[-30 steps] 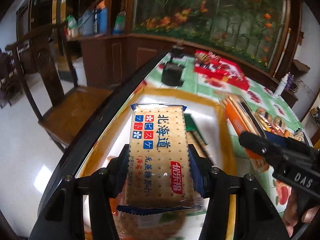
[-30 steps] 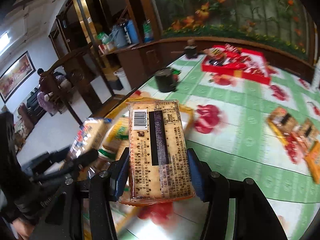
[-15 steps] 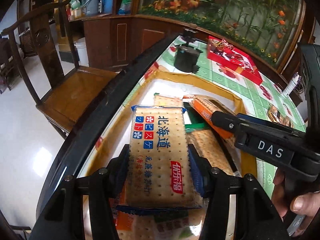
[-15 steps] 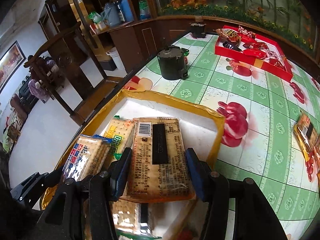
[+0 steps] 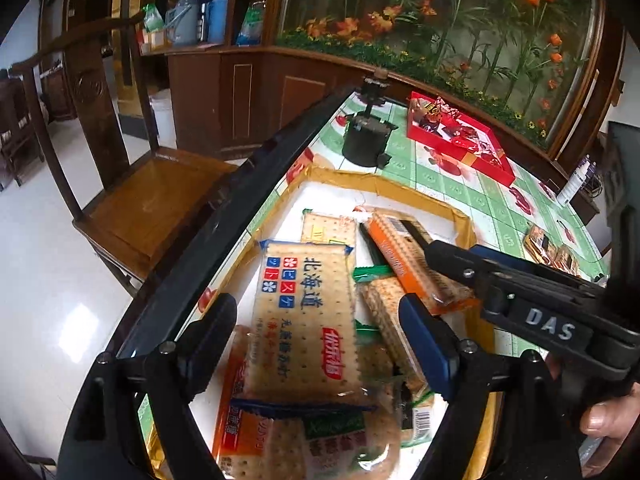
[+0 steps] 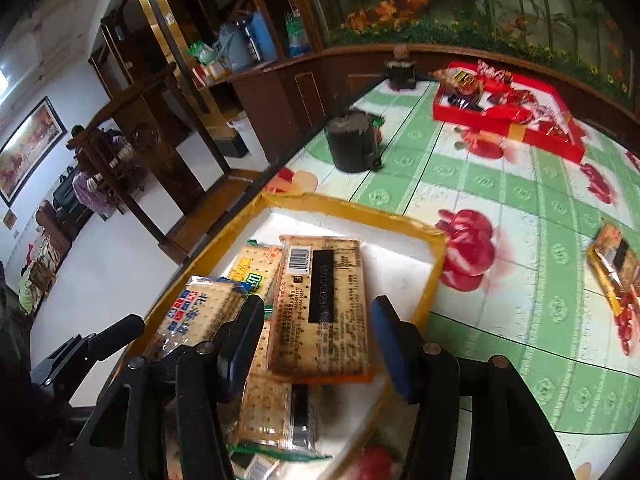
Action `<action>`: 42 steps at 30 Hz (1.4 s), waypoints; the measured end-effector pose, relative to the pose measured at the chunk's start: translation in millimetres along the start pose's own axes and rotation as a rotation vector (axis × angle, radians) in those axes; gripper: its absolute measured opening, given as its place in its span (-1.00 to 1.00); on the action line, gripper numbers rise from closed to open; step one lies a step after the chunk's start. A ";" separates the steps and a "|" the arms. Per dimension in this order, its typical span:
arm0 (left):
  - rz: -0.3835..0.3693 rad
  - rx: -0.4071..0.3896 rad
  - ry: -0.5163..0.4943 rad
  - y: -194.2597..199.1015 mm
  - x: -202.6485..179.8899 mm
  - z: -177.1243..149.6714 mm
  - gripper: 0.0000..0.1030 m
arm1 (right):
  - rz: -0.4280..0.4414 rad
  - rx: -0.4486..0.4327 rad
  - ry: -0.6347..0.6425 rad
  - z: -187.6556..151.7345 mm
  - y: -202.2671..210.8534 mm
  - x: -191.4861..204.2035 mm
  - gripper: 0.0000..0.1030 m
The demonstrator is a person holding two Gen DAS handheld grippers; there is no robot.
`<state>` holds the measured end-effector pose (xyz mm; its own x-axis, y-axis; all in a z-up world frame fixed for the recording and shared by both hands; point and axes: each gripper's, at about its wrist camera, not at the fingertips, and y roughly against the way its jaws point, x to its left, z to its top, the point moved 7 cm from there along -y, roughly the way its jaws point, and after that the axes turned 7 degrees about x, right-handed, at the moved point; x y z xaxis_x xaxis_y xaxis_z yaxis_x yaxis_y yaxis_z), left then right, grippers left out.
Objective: Organize snacks
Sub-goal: 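Lower the blue-lettered pack into the tray with the left tool while the right lowers the brown pack, then move both open tools from the tray back over the remaining snacks on the table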
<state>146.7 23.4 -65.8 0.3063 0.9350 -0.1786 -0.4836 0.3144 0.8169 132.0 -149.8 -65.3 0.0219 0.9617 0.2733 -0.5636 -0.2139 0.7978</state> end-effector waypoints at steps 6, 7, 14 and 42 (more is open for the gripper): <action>-0.020 -0.044 -0.020 20.9 -21.1 -2.0 0.60 | 0.047 -0.044 -0.045 -11.0 29.9 -17.9 0.18; -0.021 -0.054 -0.032 25.1 -26.8 -2.7 0.60 | 0.052 -0.053 -0.057 -14.4 36.1 -24.6 0.18; -0.051 -0.079 -0.154 40.0 -91.2 -15.0 0.60 | 0.033 -0.077 -0.136 -40.4 66.2 -87.9 0.29; -0.091 0.035 -0.434 -83.6 -284.4 -56.2 0.60 | -0.060 -0.199 -0.501 -91.1 118.0 -294.8 0.29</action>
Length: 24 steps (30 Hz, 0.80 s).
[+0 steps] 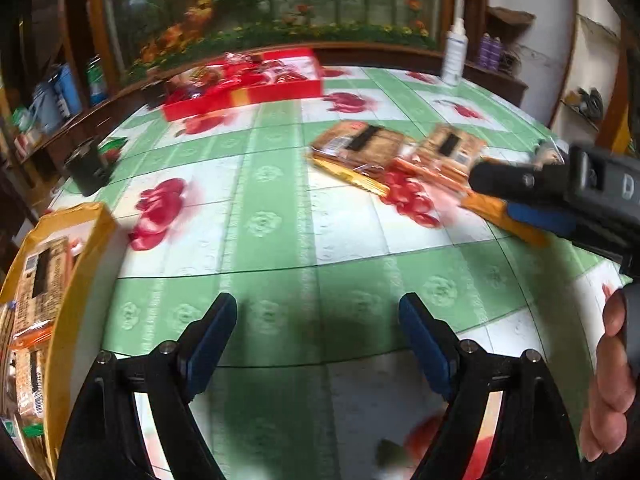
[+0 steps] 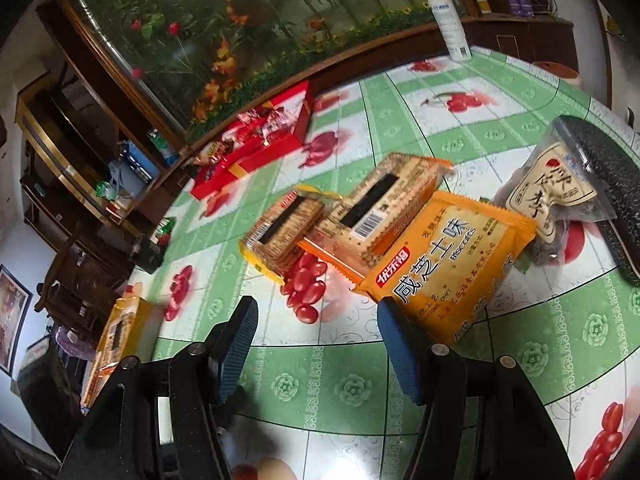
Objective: Organize snacks
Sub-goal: 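Move both open tools from the tray back over the remaining snacks on the table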
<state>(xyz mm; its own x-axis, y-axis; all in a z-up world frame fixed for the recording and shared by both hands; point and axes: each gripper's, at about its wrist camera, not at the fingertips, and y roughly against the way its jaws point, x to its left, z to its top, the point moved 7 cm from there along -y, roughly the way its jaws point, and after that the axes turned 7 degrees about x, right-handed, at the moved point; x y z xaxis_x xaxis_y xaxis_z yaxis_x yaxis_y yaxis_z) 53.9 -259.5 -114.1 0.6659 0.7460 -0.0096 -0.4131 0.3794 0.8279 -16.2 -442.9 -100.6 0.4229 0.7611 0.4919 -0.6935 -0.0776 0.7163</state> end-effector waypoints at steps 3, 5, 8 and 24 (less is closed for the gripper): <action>-0.009 -0.020 0.029 3.3 9.2 2.7 0.60 | 0.018 0.031 -0.007 -0.4 -11.1 3.0 0.29; 0.001 -0.012 0.034 2.0 13.0 2.7 0.60 | 0.008 0.034 0.009 4.9 -14.1 6.6 0.29; 0.001 0.016 0.049 -3.7 19.7 3.0 0.60 | -0.017 0.038 0.026 23.6 -18.6 11.5 0.29; 0.011 0.010 0.193 0.4 51.5 7.9 0.60 | -0.099 0.075 0.096 105.0 -94.0 35.5 0.29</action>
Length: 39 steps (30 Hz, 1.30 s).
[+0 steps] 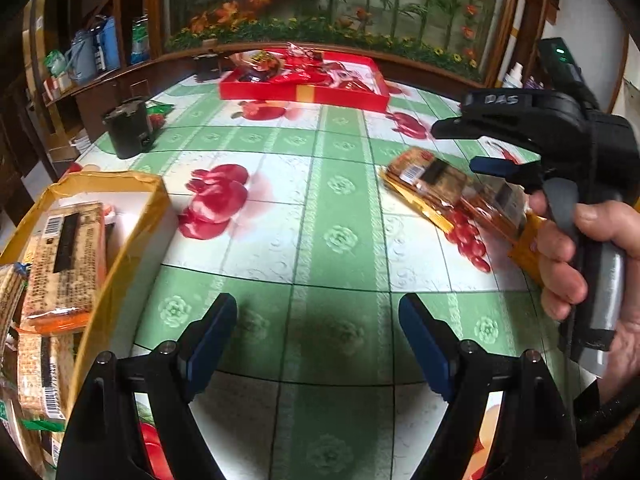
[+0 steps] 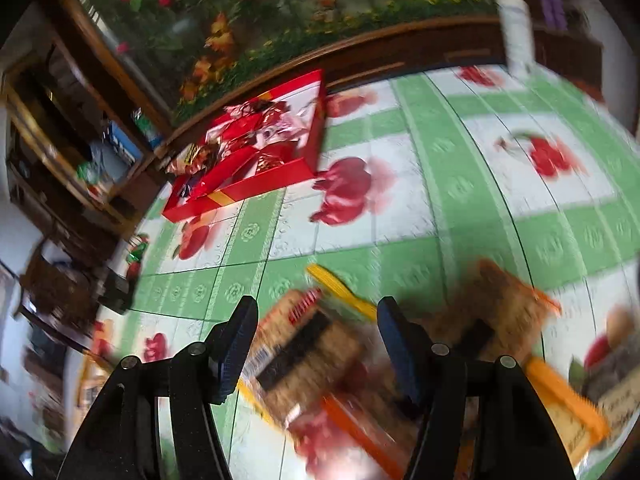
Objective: Organize snacks
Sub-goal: 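Move both open tools from the tray back over the remaining snacks on the table, then grasp a brown barcode cracker pack with the left tool while the right grasps another brown pack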
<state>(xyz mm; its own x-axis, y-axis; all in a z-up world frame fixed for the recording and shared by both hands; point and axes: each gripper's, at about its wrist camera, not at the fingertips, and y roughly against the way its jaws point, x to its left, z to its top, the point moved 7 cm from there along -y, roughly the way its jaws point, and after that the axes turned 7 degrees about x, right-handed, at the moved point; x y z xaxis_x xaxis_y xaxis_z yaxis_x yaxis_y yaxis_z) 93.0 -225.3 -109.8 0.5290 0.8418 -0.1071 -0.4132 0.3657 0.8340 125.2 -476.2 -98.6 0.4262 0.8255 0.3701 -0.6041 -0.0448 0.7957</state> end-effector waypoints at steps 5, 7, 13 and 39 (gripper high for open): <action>0.003 -0.014 0.023 2.6 6.8 3.1 0.60 | -0.052 0.093 0.126 -5.4 -31.1 21.6 0.29; 0.000 -0.022 0.036 5.1 9.5 4.6 0.60 | 0.050 0.134 0.157 -18.8 -29.3 34.5 0.28; -0.018 -0.055 0.020 12.7 4.0 7.4 0.60 | 0.336 0.280 0.262 -78.8 7.0 64.8 0.27; 0.034 -0.071 0.159 11.1 46.0 16.2 0.63 | 0.053 0.153 0.468 -111.7 32.9 38.8 0.40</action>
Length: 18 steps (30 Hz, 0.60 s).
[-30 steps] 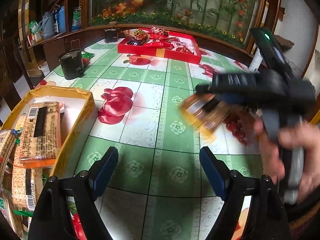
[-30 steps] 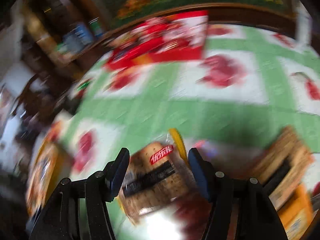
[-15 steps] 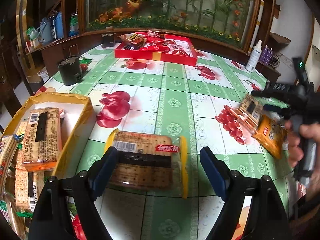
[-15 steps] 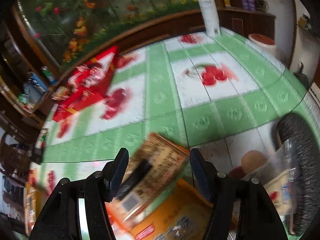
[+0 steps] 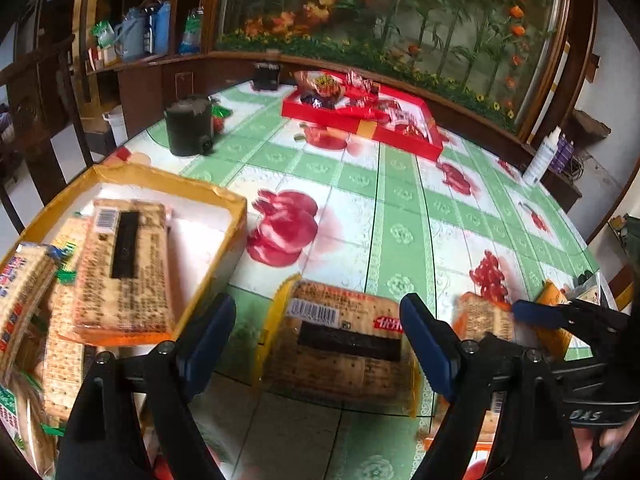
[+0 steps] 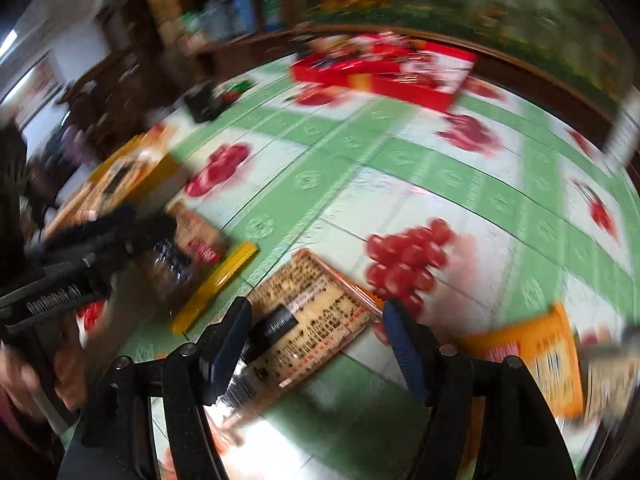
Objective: Organize snacks
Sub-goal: 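Grasp a brown barcode cracker pack with the left tool while the right grasps another brown pack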
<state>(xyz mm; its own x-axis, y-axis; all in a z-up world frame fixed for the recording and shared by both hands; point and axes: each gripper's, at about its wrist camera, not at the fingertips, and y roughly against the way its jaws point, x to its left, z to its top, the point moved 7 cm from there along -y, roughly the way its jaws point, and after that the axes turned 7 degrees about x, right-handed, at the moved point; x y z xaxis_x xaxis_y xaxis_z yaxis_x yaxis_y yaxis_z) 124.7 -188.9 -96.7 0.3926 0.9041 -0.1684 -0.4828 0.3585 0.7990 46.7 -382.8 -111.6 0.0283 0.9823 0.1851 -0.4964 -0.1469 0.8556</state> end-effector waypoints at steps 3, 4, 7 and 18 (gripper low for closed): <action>-0.003 0.015 -0.051 -3.9 -11.4 -3.7 0.66 | 0.023 -0.042 -0.199 -7.7 10.0 -16.4 0.40; 0.022 -0.001 -0.090 -2.4 -18.2 -5.2 0.66 | 0.016 -0.044 -0.231 -10.7 12.2 -18.6 0.40; 0.048 0.006 -0.174 -6.5 -32.6 -11.2 0.72 | 0.033 -0.089 -0.302 -15.8 28.2 -20.9 0.41; 0.029 0.113 -0.227 -27.1 -39.3 -22.8 0.70 | 0.102 -0.089 -0.386 -27.2 31.9 -15.8 0.41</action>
<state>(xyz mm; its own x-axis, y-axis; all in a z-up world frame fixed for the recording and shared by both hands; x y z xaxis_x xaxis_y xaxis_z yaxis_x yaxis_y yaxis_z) 104.5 -228.9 -124.9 0.5516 0.8338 -0.0213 -0.4105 0.2936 0.8633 6.9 -399.8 -100.4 0.2905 0.8450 0.4490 -0.5863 -0.2137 0.7814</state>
